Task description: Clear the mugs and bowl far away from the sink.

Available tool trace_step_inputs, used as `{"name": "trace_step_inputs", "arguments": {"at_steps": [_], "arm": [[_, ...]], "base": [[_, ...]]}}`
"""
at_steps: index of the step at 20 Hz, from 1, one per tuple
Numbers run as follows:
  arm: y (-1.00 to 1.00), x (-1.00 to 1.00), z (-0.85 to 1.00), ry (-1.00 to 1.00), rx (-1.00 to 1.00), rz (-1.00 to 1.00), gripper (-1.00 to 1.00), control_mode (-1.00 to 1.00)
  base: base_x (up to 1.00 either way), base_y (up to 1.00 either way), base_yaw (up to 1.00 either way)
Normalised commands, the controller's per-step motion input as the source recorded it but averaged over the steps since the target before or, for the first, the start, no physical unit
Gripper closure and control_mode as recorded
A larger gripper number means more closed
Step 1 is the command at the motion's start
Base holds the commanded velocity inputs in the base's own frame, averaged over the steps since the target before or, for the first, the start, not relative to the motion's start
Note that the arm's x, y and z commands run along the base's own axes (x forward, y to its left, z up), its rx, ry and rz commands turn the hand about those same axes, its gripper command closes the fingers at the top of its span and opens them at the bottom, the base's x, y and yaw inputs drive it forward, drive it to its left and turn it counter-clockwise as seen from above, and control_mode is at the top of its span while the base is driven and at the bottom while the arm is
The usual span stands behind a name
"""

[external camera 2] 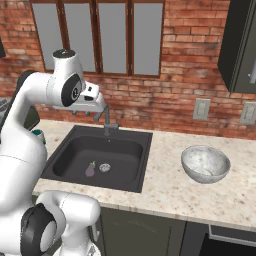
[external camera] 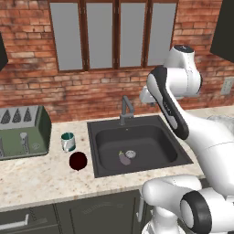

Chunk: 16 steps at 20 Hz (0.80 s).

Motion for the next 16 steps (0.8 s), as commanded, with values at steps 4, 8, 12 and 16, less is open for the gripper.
{"name": "trace_step_inputs", "arguments": {"at_steps": [4,8,12,16], "arm": [[0.03,-0.12,0.00,-0.02,0.00,0.00,-1.00,-1.00],[0.00,-0.45,0.00,-0.04,0.00,0.00,-1.00,-1.00],[0.00,-0.63,0.02,-0.05,0.00,0.00,-1.00,-1.00],[0.00,-0.73,0.08,-0.01,0.00,-0.03,-1.00,-1.00]], "base": [[0.00,0.00,0.00],[0.00,0.00,0.00],[0.00,0.00,0.00],[0.00,0.00,0.00]]}}
